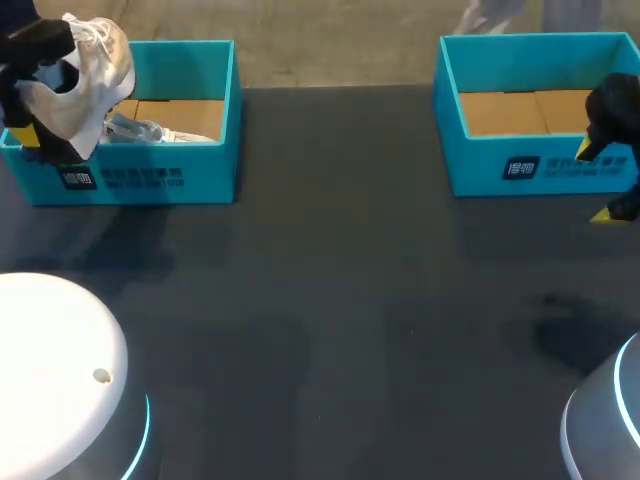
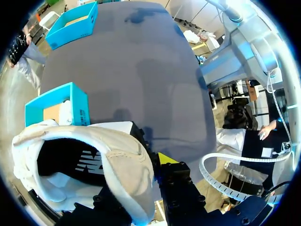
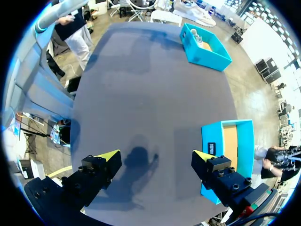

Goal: Take the shoe out of the shoebox, open the shoe tongue, remove and reinsert the insole, then place the shoe into the shoebox

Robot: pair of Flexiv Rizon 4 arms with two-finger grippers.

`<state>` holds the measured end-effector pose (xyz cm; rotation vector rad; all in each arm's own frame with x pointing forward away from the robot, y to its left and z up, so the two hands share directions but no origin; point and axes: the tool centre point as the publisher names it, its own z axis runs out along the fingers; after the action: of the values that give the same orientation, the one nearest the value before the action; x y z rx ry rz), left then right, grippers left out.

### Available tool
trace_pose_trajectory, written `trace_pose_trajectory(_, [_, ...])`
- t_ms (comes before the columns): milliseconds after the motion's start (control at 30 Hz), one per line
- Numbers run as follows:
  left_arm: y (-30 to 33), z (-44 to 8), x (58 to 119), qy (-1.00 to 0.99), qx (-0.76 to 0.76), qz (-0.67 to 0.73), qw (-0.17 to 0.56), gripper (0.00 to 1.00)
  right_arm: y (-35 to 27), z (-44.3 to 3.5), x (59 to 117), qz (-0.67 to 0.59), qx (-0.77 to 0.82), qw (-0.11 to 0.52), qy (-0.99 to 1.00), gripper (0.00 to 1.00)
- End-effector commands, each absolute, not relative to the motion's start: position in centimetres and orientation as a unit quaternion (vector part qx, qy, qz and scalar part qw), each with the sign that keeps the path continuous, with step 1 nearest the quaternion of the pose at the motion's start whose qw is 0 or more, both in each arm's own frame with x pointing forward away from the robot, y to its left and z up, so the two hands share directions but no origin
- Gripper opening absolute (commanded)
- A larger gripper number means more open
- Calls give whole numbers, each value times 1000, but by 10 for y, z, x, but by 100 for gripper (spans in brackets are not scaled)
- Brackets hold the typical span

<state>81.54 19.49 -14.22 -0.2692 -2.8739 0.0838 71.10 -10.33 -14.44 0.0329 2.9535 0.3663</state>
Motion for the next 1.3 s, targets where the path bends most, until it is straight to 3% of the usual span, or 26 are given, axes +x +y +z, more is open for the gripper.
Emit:
trace_pose_trajectory(33, [195, -140, 816, -987, -93, 28, 127, 0, -102, -145, 713, 121, 11, 80, 989, 100])
trace_pose_trajectory(600, [195, -140, 816, -987, -93, 28, 127, 0, -102, -145, 713, 121, 11, 80, 989, 100])
trace_pose_trajectory(1300, [271, -155, 890, -992, -58, 3, 108, 0, -102, -145, 713, 121, 11, 80, 989, 100])
